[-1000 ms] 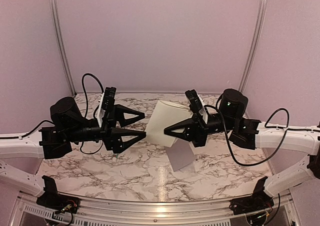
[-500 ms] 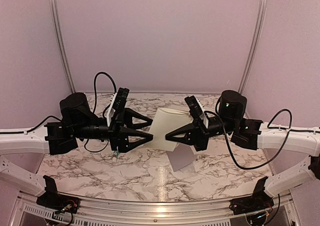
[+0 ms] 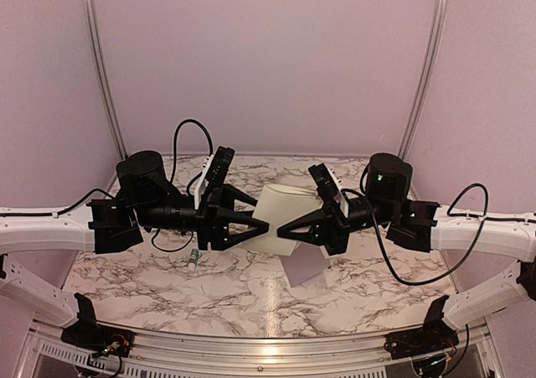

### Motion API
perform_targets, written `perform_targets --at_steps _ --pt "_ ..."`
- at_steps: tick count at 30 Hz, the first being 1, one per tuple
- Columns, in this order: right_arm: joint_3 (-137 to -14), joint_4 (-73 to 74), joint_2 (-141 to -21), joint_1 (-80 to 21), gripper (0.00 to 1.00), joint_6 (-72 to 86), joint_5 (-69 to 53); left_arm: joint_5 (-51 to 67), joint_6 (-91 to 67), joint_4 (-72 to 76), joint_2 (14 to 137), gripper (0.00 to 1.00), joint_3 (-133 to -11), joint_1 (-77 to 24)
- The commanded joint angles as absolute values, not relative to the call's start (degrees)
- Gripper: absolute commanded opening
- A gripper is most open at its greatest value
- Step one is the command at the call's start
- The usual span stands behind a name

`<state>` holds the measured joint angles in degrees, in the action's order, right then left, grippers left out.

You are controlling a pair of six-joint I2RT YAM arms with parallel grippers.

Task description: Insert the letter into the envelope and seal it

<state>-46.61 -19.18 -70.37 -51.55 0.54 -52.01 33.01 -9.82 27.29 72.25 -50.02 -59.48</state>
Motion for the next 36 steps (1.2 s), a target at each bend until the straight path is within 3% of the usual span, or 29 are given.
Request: perform_targets --at_steps 1,6,11,14,15,17,21,26,36 --pt "-46.03 -19.39 -69.75 -52.12 0.0 0.09 -52.15 34.21 -10.34 26.96 73.57 0.46 -52.65 -60.07" --pt "-45.58 -19.29 -69.82 -52.12 0.0 0.09 -51.85 32.92 -10.45 27.01 74.44 0.33 -53.8 -60.51" --pt "-45.66 -18.97 -69.8 -52.07 0.0 -1.41 -51.54 30.89 -10.58 27.03 75.18 0.0 -54.23 -60.69" --pt "-45.6 -19.38 -69.82 -52.12 0.0 -1.13 -51.14 30.31 -10.53 27.04 75.33 0.0 -54.23 -60.8" --pt "-45.6 -19.52 -69.93 -52.12 0.17 -0.9 -50.55 29.83 -10.55 27.04 75.29 0.0 -54.16 -60.82" --pt "-45.49 -19.96 -69.81 -52.11 0.66 -0.37 -47.86 28.7 -10.63 27.06 74.85 0.0 -54.1 -60.82" --pt "-43.63 -24.19 -69.06 -52.02 0.86 2.05 -45.0 27.4 -10.87 27.11 73.41 0.0 -54.05 -60.82" --pt "-40.92 -36.62 -69.96 -51.93 0.89 9.01 -46.68 25.67 -11.87 28.97 71.56 0.0 -53.59 -60.82" --pt "-37.15 -56.42 -72.51 -51.91 0.84 17.88 -44.65 19.63 -13.09 33.63 66.86 0.0 -51.18 -60.82"
